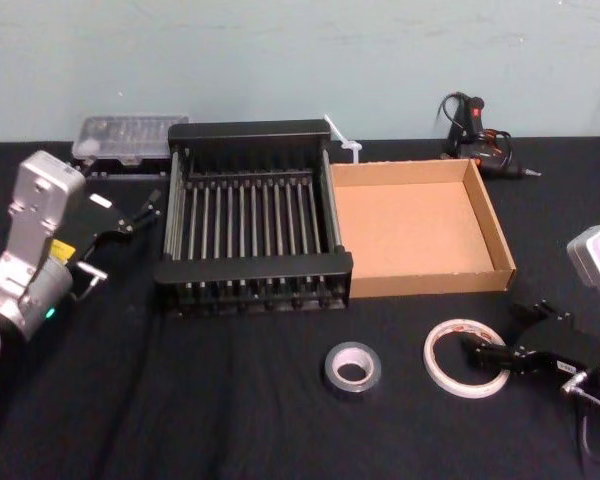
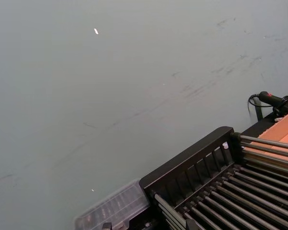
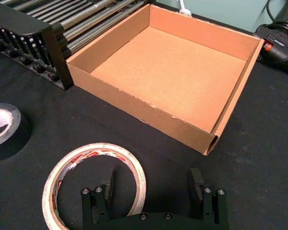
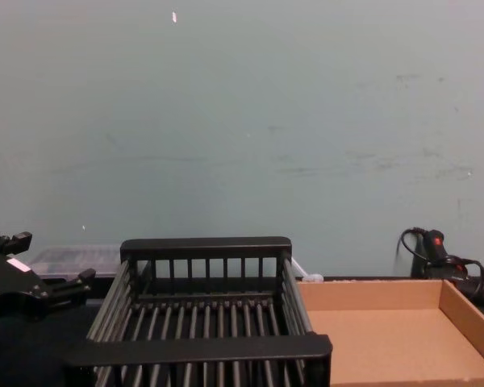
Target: Pick up the white tape and place it into the black box , Pick up the silver tape and place it into the brown box.
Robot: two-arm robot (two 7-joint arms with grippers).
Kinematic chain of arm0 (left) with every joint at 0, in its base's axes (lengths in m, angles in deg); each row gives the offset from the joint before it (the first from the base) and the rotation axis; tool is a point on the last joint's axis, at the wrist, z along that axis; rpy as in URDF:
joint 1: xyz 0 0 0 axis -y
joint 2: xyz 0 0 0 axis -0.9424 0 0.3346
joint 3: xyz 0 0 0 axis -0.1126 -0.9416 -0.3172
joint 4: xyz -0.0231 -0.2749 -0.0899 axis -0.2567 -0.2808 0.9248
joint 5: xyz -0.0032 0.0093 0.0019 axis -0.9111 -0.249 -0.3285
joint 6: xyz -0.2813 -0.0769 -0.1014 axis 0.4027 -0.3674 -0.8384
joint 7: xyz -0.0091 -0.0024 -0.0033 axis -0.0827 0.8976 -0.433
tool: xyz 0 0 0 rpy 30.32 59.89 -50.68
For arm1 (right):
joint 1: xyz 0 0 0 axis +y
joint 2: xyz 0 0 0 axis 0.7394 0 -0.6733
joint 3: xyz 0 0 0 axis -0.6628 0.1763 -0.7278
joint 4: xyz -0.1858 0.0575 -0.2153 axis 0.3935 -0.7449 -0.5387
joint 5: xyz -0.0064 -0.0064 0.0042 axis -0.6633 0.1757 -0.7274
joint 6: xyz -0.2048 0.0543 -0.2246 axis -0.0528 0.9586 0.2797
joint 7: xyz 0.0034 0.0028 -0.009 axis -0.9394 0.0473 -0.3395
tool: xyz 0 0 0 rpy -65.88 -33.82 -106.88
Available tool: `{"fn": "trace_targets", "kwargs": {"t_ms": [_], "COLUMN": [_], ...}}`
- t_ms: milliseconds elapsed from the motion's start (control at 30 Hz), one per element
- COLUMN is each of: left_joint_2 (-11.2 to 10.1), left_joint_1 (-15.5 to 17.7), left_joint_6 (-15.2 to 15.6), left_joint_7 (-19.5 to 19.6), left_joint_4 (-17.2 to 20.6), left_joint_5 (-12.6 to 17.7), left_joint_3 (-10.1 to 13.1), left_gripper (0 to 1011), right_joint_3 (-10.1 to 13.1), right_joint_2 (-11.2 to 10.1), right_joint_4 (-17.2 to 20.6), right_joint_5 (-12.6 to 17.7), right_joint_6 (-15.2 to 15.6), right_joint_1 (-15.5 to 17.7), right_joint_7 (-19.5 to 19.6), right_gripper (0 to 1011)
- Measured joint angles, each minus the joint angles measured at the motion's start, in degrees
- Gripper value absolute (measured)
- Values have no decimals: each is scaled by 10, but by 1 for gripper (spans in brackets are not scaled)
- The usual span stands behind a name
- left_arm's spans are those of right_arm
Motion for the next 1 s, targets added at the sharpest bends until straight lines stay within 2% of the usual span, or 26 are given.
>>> {"fn": "trace_targets", "kwargs": {"t_ms": [1000], "left_joint_2": [0], "left_joint_1": [0], "left_joint_6": [0], "left_joint_7": [0], "left_joint_4": [0], "left_joint_5": [0], "left_joint_3": [0], "left_gripper": [1001], "right_joint_3": [-1], "right_joint_2": [4], "right_joint_4": [-5], "right_joint_5": [-2], "right_joint_6": [11], "right_joint_1": [-3], "right_joint_7": [-14], "right_gripper": [1002]}}
